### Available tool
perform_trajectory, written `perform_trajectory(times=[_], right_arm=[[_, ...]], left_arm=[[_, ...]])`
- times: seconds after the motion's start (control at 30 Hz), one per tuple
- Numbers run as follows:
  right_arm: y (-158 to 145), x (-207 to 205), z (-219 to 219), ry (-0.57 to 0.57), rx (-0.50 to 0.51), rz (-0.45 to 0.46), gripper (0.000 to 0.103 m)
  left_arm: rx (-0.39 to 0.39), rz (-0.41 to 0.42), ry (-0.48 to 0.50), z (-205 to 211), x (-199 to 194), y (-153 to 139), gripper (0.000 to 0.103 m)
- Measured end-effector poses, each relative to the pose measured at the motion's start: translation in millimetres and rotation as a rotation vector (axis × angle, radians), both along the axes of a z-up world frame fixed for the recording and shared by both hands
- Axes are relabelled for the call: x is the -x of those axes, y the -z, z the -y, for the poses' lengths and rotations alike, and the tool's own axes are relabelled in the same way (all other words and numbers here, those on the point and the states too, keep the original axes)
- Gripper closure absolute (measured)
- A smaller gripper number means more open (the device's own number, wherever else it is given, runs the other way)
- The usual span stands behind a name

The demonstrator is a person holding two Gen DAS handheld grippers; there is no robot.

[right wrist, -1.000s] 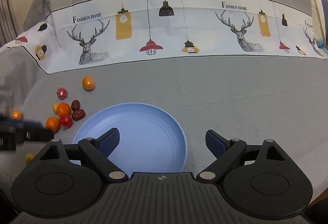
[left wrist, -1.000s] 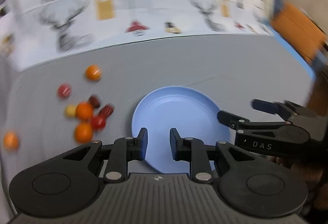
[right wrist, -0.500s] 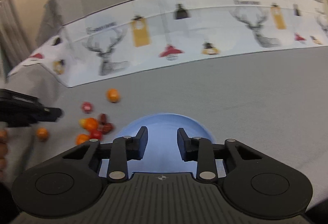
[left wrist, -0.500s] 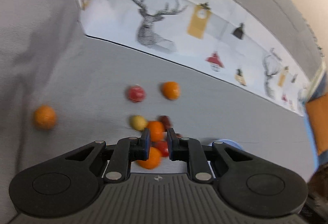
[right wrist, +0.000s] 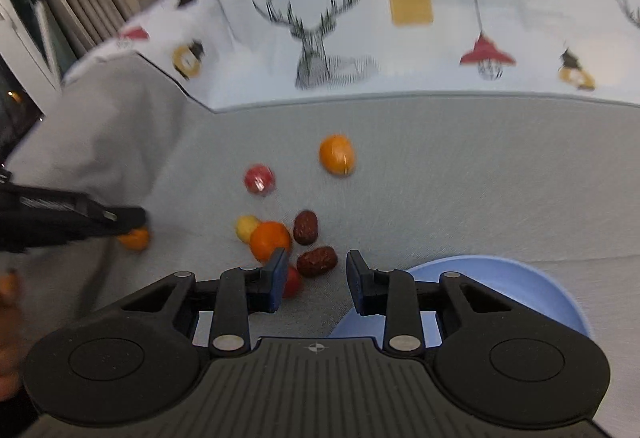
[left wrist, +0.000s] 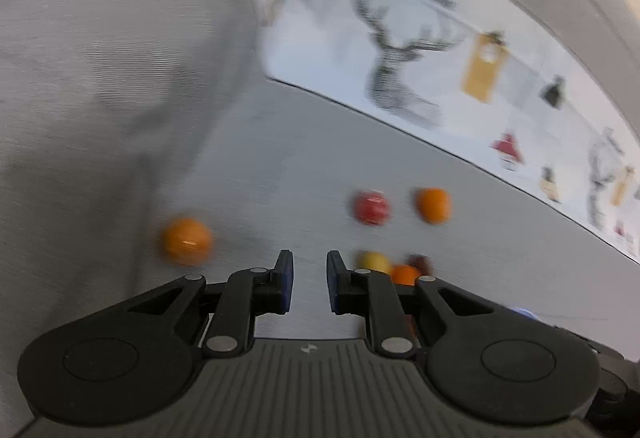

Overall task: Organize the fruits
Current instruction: 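Grasp the wrapped mandarin with the left tool while the right tool grasps a red date, then carry the mandarin with the left tool while the right tool carries the date over the plate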

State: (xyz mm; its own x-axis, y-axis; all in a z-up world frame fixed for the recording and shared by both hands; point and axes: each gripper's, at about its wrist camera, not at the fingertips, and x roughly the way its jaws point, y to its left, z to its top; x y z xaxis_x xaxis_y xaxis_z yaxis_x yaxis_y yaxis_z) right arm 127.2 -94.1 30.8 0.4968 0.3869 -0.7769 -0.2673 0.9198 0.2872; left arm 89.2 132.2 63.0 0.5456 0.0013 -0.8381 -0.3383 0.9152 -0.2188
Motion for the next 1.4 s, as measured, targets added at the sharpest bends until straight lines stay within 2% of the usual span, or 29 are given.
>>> perform_trajectory(times=[0.07, 0.13, 0.17, 0.23, 0.4, 0.6, 0.67, 0.77, 0.8, 0.83, 0.87, 1.0, 1.07, 1.17, 1.3, 1.4], right_arm=[[9, -8, -11, -0.014, 0.006, -0.029, 0.053], [14, -14, -22, -0.036, 0.035, -0.024, 0.045], [17, -15, -26, -0.039, 0.057, -0.018, 0.044], [21, -21, -30, -0.041, 0.096, -0.014, 0.044], [29, -32, -30, -0.030, 0.113, -0.037, 0.044], [37, -38, -35, -0.056, 0.153, -0.043, 0.048], [37, -37, -39, -0.075, 0.168, -0.039, 0.068], [36, -34, -43, -0.109, 0.191, -0.025, 0.069], [35, -33, -43, -0.116, 0.193, -0.016, 0.069], [33, -33, -43, -0.119, 0.189, -0.011, 0.069], [30, -32, -41, -0.118, 0.174, -0.004, 0.069], [6, -26, -32, -0.111, 0.089, 0.044, 0.069], [-7, -18, -28, -0.122, 0.043, 0.068, 0.069], [-26, 2, -22, -0.172, -0.010, 0.090, 0.069], [-40, 35, -23, -0.220, 0.010, 0.083, 0.069], [-40, 72, -30, -0.267, 0.045, 0.073, 0.069]], left_arm=[[-0.028, -0.027, -0.047, -10, -2, 3, 0.080], [-0.056, -0.052, -0.090, -19, -4, 7, 0.070], [-0.076, -0.065, -0.104, -21, -6, 8, 0.067], [-0.119, -0.092, -0.109, -21, -10, 12, 0.051], [-0.203, -0.138, -0.090, -14, -22, 19, 0.040], [-0.291, -0.191, -0.076, -11, -30, 30, 0.039], [-0.311, -0.205, -0.067, -9, -32, 34, 0.039], [-0.338, -0.224, -0.051, -9, -32, 39, 0.042], [-0.340, -0.230, -0.051, -9, -32, 41, 0.050], [-0.334, -0.238, -0.056, -10, -31, 42, 0.061], [-0.332, -0.247, -0.068, -13, -30, 43, 0.065], [-0.286, -0.215, -0.090, -18, -25, 38, 0.067], [-0.245, -0.165, -0.077, -16, -20, 30, 0.067], [-0.133, -0.099, 0.018, -5, -11, 21, 0.067], [0.078, -0.093, 0.135, 11, 0, 19, 0.067], [0.122, -0.086, 0.172, 27, 10, 14, 0.067]])
